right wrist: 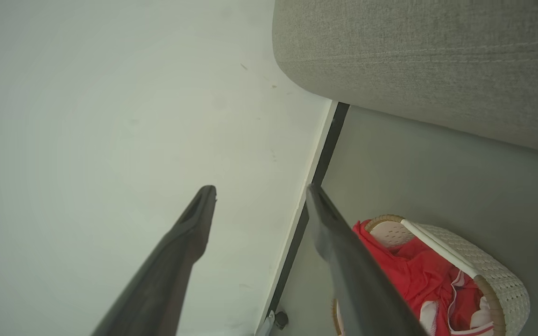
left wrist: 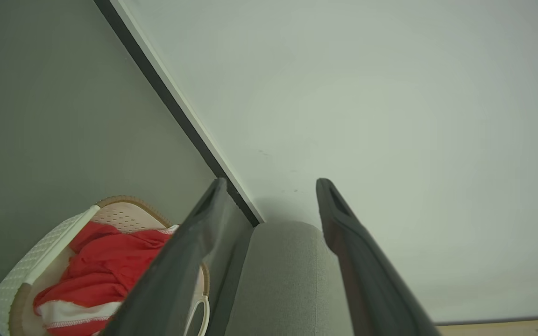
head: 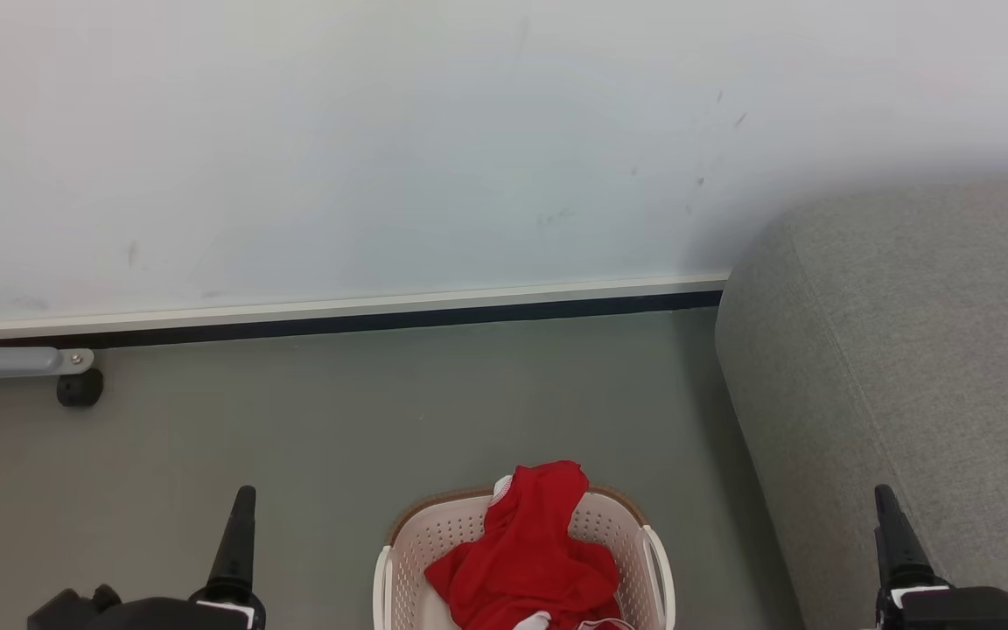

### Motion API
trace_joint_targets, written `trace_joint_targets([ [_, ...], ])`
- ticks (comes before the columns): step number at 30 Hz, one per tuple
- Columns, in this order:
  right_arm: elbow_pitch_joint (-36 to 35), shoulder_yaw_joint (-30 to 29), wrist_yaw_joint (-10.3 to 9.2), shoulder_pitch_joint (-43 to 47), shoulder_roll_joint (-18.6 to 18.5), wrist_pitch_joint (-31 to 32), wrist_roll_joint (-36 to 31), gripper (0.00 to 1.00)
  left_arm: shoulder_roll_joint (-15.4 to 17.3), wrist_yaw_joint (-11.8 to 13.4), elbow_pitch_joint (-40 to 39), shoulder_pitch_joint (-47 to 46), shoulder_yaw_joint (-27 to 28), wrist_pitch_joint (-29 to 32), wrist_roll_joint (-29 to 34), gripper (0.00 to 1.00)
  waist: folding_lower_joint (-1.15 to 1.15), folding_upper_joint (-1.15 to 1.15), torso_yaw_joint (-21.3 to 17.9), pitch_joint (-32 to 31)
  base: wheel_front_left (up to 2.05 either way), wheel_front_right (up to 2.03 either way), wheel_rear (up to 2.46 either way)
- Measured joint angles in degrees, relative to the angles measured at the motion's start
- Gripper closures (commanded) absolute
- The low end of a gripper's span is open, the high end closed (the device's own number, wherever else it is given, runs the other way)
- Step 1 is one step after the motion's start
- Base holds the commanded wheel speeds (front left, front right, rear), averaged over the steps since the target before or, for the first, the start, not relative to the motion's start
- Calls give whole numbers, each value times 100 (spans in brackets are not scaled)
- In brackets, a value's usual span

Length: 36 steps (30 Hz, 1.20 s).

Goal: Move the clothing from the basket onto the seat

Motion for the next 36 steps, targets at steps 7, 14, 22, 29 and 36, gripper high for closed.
trace_joint_targets([
  [7, -155, 232, -100, 3, -91, -151, -690, 0, 145, 142, -105, -7, -227, -132, 735, 0, 0, 0, -10, -4, 0, 0, 0],
  [14, -245, 442, -201, 6, -165, -302, -1322, 0, 256, 246, -158, -9, -453, -276, 1478, 0, 0, 0, -28, -8, 0, 0, 0],
  [22, -303, 690, -327, 9, -274, -458, -2056, 0, 327, 353, -237, -8, -602, -453, 2196, 0, 0, 0, -51, -12, 0, 0, 0],
  [29, -336, 855, -423, 98, -293, -610, -2592, 0, 401, 457, -318, 7, -662, -605, 2820, 0, 0, 0, -71, -31, 0, 0, 0],
  [36, -352, 1025, -523, 105, -326, -758, -3144, 0, 482, 564, -371, 136, -723, -753, 3378, 0, 0, 0, -85, -63, 0, 0, 0],
])
